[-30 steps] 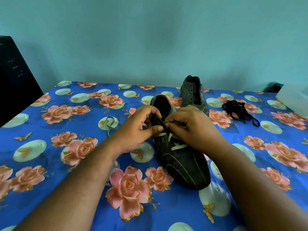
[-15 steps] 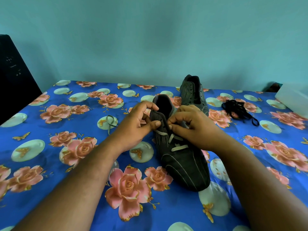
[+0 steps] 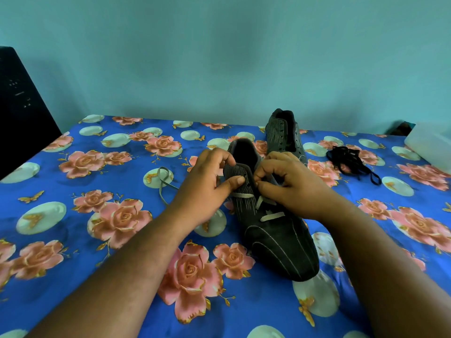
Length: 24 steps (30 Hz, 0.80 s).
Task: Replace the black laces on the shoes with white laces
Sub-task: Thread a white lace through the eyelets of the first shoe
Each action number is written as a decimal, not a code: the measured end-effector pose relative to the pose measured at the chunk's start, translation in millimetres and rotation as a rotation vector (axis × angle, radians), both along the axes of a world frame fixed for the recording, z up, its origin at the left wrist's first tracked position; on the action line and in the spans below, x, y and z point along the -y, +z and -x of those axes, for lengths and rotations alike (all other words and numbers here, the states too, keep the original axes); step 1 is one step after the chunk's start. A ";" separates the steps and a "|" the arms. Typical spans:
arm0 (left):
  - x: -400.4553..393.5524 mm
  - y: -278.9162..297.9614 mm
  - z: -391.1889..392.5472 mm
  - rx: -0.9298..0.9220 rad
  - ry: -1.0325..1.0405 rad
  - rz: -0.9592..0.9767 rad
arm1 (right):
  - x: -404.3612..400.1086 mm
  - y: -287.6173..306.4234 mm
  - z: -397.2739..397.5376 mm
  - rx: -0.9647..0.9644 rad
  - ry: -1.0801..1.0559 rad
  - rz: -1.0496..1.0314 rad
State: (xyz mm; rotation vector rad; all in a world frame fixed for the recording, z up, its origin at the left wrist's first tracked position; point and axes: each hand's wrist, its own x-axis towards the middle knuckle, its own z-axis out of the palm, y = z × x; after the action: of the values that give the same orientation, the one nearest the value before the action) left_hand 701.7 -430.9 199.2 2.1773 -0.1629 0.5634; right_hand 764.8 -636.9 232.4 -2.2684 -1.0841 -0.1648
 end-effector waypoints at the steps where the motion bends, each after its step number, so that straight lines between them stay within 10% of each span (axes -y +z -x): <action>1: -0.3 0.1 -0.1 -0.001 0.019 -0.017 | -3.8 -0.6 2.9 -0.003 -0.032 -0.013; 24: -4.1 -5.4 -7.8 0.011 -0.026 0.113 | -13.3 -15.6 -1.5 0.015 -0.191 -0.079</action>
State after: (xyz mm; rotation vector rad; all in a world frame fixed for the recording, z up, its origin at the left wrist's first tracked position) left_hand 709.5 -426.9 193.8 2.0600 -0.1616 0.5566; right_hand 766.3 -623.6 216.7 -2.3000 -0.8518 -0.2981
